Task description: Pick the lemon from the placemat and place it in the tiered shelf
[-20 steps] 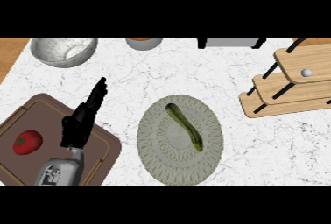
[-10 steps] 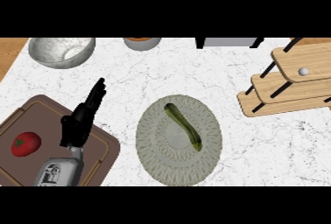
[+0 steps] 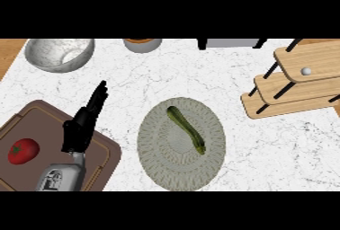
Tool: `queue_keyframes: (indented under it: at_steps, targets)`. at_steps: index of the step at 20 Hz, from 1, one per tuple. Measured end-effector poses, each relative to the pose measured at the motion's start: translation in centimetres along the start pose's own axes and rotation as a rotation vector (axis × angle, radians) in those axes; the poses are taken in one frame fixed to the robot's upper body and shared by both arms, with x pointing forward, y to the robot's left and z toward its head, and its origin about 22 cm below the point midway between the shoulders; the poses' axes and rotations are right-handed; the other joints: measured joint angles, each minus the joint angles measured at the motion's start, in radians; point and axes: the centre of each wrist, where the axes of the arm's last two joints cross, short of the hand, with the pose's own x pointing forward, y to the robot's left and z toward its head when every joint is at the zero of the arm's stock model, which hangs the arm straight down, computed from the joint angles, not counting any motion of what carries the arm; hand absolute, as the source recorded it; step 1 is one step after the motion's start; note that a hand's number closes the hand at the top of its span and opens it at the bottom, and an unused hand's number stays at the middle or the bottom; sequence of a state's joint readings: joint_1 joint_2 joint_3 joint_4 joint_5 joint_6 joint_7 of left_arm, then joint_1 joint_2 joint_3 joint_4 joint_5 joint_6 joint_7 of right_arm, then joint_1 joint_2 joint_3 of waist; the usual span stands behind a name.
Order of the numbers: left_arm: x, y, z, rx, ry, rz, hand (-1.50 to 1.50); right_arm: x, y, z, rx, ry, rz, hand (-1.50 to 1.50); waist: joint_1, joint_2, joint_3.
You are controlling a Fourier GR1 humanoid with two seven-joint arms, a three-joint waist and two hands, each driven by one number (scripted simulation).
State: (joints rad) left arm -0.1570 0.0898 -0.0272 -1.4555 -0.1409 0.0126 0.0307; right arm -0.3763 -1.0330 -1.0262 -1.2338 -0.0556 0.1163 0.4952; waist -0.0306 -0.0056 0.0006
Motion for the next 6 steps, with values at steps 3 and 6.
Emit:
queue_keyframes:
  at_steps: [3, 6]
  targets:
    - [0.1, 0.2, 0.2, 0.000, 0.001, 0.006, 0.00, -1.3, -4.1, -0.2, 0.018, 0.009, 0.056, -1.50, -0.001, 0.000, 0.001]
    - [0.1, 0.2, 0.0, 0.000, -0.002, 0.005, 0.00, -2.8, -7.8, -0.1, 0.050, 0.017, 0.066, -1.50, -0.004, 0.000, 0.001]
